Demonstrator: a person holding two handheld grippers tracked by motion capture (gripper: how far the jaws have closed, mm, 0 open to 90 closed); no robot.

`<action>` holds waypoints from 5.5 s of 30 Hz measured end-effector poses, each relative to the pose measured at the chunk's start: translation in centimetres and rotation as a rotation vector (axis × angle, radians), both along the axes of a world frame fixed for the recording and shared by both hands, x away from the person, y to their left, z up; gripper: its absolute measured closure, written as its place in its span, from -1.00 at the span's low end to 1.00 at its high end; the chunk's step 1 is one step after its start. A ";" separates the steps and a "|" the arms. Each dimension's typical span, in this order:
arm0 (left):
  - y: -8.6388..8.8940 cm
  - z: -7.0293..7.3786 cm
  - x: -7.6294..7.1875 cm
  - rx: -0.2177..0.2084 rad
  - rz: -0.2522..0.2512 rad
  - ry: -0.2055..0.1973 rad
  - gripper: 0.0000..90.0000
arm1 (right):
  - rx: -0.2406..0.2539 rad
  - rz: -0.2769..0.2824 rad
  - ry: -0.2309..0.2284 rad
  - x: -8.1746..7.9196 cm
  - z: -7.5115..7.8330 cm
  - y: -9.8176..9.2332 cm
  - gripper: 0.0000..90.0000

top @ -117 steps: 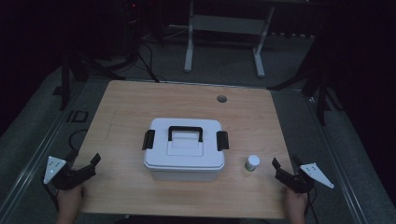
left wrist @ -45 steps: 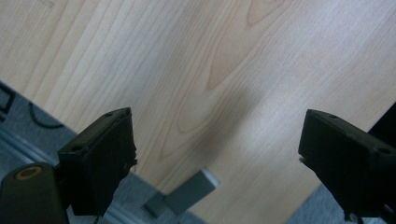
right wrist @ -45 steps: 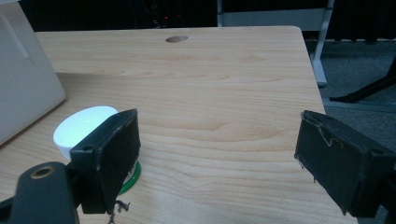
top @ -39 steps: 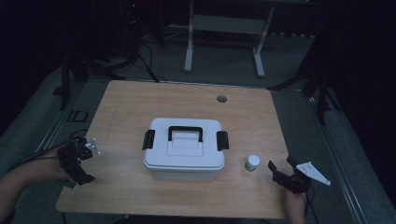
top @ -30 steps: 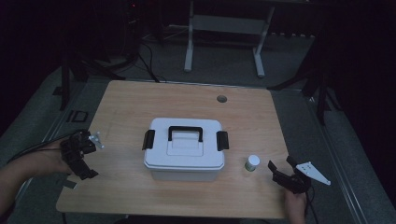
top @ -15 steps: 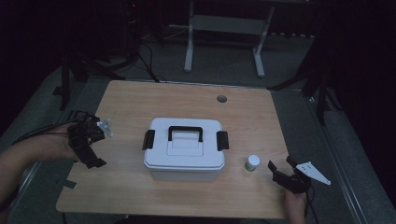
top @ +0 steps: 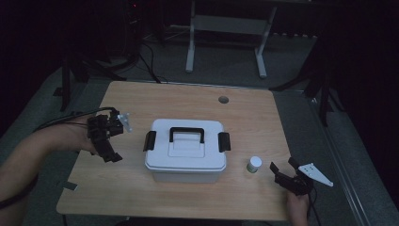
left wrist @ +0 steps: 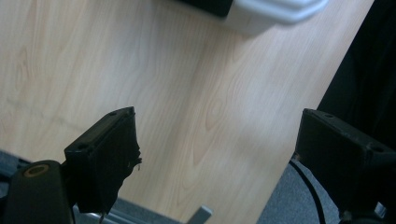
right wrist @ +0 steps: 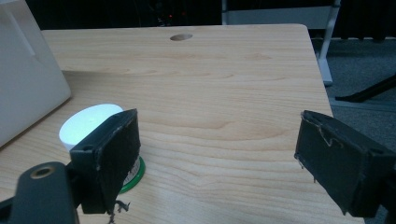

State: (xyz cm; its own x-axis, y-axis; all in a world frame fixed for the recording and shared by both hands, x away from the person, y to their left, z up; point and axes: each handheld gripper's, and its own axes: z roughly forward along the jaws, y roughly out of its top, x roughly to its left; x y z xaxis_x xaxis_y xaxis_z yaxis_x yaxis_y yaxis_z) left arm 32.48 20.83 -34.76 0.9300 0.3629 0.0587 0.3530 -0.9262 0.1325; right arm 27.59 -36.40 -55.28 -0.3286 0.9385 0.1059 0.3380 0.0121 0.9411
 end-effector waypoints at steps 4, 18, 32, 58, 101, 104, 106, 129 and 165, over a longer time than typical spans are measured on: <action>-1.7 0.4 0.8 0.015 -0.037 0.003 -0.72 | 0.001 0.001 0.000 0.0 0.0 0.0 -0.70; -5.9 0.5 3.4 0.048 -0.090 0.032 -0.70 | 0.005 0.008 0.000 0.0 0.0 0.0 -0.70; -9.5 -0.4 4.7 0.080 -0.148 0.030 -0.70 | 0.012 0.011 -0.002 0.0 0.0 -0.1 -0.70; -13.8 -1.8 6.4 0.107 -0.233 0.007 -0.56 | 0.031 0.013 -0.001 -0.1 0.0 -0.3 -0.70; -15.0 -1.9 6.5 0.150 -0.271 0.090 0.85 | 0.037 0.013 0.005 0.0 0.0 -0.4 -0.70; -15.0 -1.7 6.3 0.150 -0.269 0.081 0.85 | 0.038 0.013 0.004 0.0 0.0 -0.4 -0.70; -14.9 -1.6 6.3 0.149 -0.270 0.078 0.85 | 0.037 0.013 0.005 0.0 0.0 -0.4 -0.70; -10.6 2.1 4.8 0.123 -0.196 0.045 0.85 | 0.032 0.012 0.003 0.0 0.0 -0.3 -0.70; 4.9 1.6 1.3 0.078 0.113 0.066 0.85 | 0.019 0.002 -0.004 0.0 0.0 -0.2 -0.70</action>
State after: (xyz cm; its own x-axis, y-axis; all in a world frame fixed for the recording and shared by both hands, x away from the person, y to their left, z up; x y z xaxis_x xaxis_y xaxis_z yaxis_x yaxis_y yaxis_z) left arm 33.82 25.69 -33.16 0.8861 0.4624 0.0311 0.4613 -0.8865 0.0352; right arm 27.56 -36.58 -55.31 -0.3310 0.9357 0.1223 0.3340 -0.0050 0.9426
